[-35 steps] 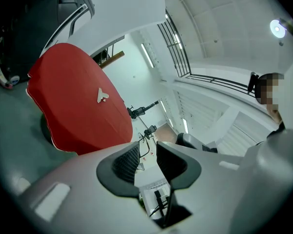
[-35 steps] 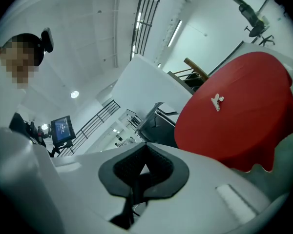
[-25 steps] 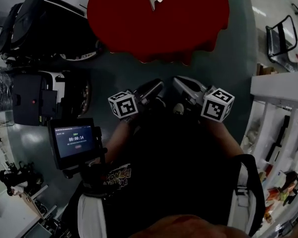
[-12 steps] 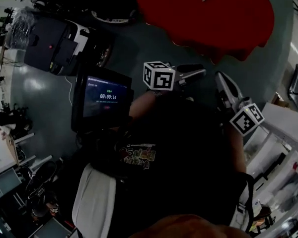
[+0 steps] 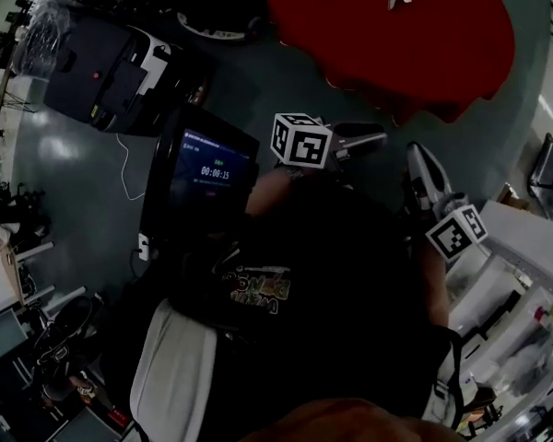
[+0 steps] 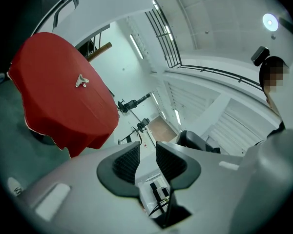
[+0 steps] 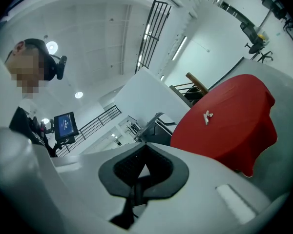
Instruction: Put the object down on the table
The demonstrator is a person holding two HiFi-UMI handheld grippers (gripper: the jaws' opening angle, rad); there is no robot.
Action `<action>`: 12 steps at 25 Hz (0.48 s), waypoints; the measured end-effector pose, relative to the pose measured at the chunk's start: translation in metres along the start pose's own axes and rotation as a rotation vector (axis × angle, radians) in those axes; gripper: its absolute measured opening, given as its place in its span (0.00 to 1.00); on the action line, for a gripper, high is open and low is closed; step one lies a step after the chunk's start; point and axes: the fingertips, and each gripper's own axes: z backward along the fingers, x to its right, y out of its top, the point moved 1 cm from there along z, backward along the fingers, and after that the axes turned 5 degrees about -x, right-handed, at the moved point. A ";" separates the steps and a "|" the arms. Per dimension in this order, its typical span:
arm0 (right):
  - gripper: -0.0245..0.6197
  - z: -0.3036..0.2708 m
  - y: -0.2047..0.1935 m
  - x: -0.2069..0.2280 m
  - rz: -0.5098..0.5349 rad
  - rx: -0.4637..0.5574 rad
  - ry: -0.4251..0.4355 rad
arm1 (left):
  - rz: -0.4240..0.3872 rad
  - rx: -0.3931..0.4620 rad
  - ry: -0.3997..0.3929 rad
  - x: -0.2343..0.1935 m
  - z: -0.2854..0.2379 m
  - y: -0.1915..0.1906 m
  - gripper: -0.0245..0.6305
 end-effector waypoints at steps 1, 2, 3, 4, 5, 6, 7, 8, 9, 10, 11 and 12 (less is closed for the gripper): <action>0.04 0.000 -0.001 0.001 -0.002 -0.002 0.001 | 0.003 0.002 0.002 0.000 0.001 -0.001 0.21; 0.04 0.000 -0.001 0.002 -0.006 -0.004 0.001 | 0.006 0.004 0.006 -0.001 0.001 -0.001 0.21; 0.04 -0.002 -0.001 0.004 -0.012 -0.007 0.003 | 0.008 0.006 0.012 -0.002 0.001 -0.001 0.21; 0.04 -0.004 -0.001 0.006 -0.017 -0.012 0.008 | 0.006 0.010 0.021 -0.003 0.003 0.000 0.21; 0.04 -0.006 -0.002 0.007 -0.022 -0.017 0.015 | -0.002 0.014 0.034 -0.004 0.005 0.001 0.21; 0.04 -0.008 -0.003 0.007 -0.026 -0.021 0.023 | -0.018 0.018 0.047 -0.003 0.007 0.001 0.21; 0.04 -0.008 -0.003 0.007 -0.028 -0.023 0.030 | -0.042 0.022 0.056 -0.001 0.009 0.002 0.21; 0.04 -0.008 -0.003 0.006 -0.028 -0.023 0.035 | -0.069 0.027 0.060 0.003 0.010 0.003 0.21; 0.04 -0.007 -0.004 0.005 -0.026 -0.022 0.037 | -0.093 0.032 0.059 0.007 0.011 0.004 0.21; 0.04 -0.005 -0.004 0.004 -0.025 -0.021 0.038 | -0.110 0.036 0.057 0.010 0.011 0.004 0.21; 0.04 -0.004 -0.005 0.004 -0.026 -0.021 0.038 | -0.120 0.037 0.056 0.012 0.011 0.003 0.21; 0.04 -0.004 -0.005 0.004 -0.028 -0.021 0.041 | -0.121 0.035 0.057 0.012 0.011 0.003 0.21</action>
